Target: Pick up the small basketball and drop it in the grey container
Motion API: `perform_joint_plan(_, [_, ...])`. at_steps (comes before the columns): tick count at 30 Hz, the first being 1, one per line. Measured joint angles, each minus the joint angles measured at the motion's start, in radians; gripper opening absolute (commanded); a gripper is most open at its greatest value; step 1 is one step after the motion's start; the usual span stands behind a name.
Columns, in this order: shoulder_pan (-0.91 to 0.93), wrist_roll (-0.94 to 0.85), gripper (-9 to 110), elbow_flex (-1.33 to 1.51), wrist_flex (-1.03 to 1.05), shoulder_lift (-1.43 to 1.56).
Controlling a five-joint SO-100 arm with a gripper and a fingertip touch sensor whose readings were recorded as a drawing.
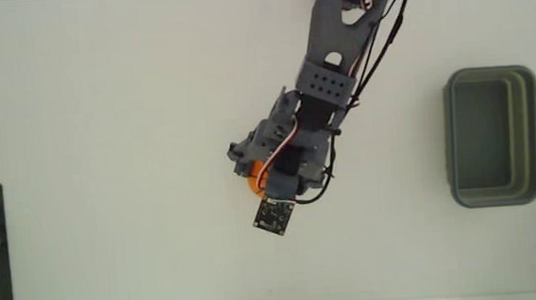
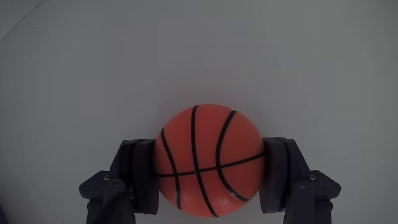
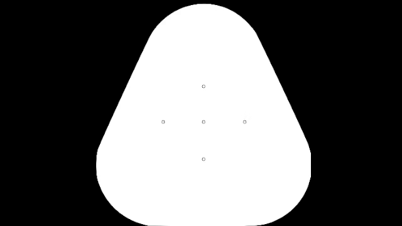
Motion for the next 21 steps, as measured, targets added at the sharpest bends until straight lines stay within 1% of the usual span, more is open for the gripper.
perform_joint_plan(21, [0.000, 0.000, 86, 0.000, 0.000, 0.000])
